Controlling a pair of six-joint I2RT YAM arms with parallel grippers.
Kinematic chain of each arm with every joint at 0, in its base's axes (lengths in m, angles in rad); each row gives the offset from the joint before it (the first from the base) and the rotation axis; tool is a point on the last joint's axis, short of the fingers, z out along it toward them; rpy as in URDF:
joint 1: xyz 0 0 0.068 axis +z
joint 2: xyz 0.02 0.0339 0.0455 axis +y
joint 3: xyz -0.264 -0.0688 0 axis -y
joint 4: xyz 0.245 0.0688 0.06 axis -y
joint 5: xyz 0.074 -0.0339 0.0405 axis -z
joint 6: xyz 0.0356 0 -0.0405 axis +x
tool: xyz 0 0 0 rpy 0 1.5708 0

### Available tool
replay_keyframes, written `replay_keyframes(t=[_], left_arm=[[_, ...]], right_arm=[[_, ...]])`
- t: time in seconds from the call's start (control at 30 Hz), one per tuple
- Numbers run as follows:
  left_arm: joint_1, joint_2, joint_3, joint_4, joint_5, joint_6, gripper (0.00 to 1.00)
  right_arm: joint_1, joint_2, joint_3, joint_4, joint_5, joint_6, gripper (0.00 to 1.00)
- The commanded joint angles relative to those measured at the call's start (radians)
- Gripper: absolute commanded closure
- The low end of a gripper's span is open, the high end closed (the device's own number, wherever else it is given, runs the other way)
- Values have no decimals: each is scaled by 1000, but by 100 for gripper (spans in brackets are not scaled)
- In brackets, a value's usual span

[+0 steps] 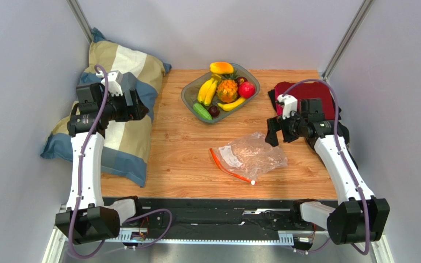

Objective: Place the food in the zip-top bag and seal the zipper
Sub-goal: Pick up the zipper food storage bag at the center of the board.

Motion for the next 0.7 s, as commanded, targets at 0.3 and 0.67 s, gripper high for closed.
replay_keyframes(t=[0.3, 0.67], left_arm=[[2, -85, -38, 82, 36, -34, 1], [2, -193, -169, 158, 196, 20, 1]], right_arm=[[366, 184, 77, -57, 163, -204, 0], [560, 387, 139, -55, 317, -316, 0]])
